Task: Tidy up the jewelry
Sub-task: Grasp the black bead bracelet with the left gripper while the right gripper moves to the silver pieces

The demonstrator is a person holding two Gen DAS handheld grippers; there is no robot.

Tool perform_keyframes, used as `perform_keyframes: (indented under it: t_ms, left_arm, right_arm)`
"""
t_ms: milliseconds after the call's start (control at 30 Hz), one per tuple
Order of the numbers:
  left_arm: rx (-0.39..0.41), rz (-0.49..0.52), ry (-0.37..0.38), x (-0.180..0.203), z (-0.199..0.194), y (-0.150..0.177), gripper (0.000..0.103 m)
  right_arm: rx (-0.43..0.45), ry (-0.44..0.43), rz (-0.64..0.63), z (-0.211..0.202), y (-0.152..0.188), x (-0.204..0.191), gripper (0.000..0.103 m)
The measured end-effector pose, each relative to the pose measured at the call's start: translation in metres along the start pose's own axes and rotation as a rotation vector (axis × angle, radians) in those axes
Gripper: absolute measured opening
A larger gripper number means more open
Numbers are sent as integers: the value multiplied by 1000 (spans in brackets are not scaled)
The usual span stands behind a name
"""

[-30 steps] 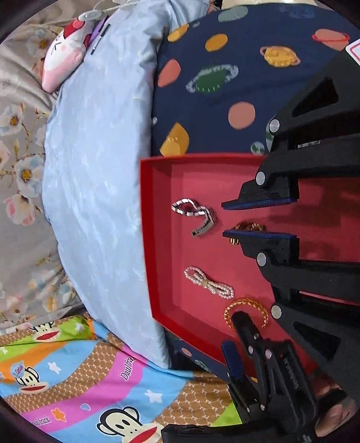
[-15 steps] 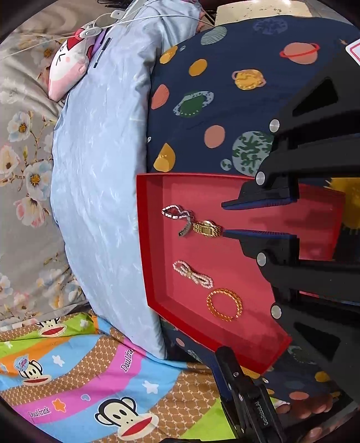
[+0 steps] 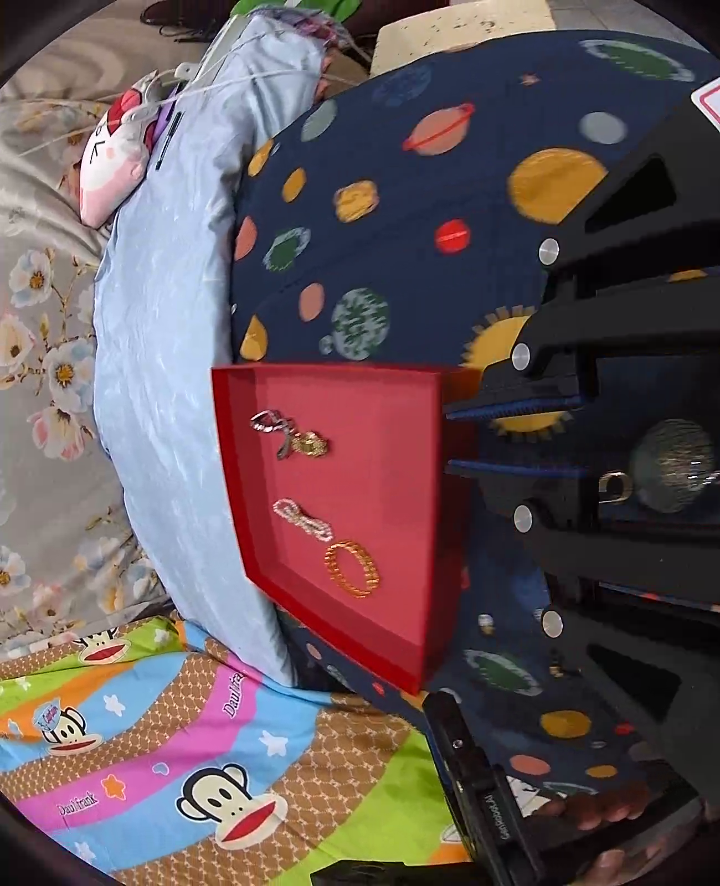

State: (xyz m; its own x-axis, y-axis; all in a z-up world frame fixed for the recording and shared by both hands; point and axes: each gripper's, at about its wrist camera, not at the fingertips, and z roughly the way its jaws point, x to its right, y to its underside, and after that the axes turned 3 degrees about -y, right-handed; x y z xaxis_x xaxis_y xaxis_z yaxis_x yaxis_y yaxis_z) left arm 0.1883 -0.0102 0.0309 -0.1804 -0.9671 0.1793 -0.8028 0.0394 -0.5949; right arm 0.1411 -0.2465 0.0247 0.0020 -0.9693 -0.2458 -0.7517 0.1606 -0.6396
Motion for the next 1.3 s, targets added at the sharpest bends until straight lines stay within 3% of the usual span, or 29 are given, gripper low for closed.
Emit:
perform_keyframes:
  t_ms: [167, 300, 433, 567, 733, 1000, 1300]
  left_arm:
    - [-31, 0, -13, -7, -5, 33, 65]
    - [-60, 0, -25, -11, -6, 57, 65]
    - [-82, 13, -60, -11, -1, 77, 62]
    - [-103, 11, -61, -10, 8, 85, 49]
    - [-75, 58, -73, 0, 10, 87, 47]
    - [-48, 139, -97, 13, 13, 88, 7]
    - [-50, 122, -2, 19, 0, 90, 7]
  right_arm:
    - [-14, -5, 27, -18, 30, -1, 18]
    - [-32, -10, 44, -30, 53, -2, 30]
    - [-42, -9, 43, -36, 67, -7, 31]
    - [-46, -11, 38, -41, 75, -13, 36]
    - [-46, -17, 37, -42, 77, -16, 39]
    - [-53, -20, 41, -37, 78, -17, 43]
    - [-71, -3, 31, -33, 84, -16, 43]
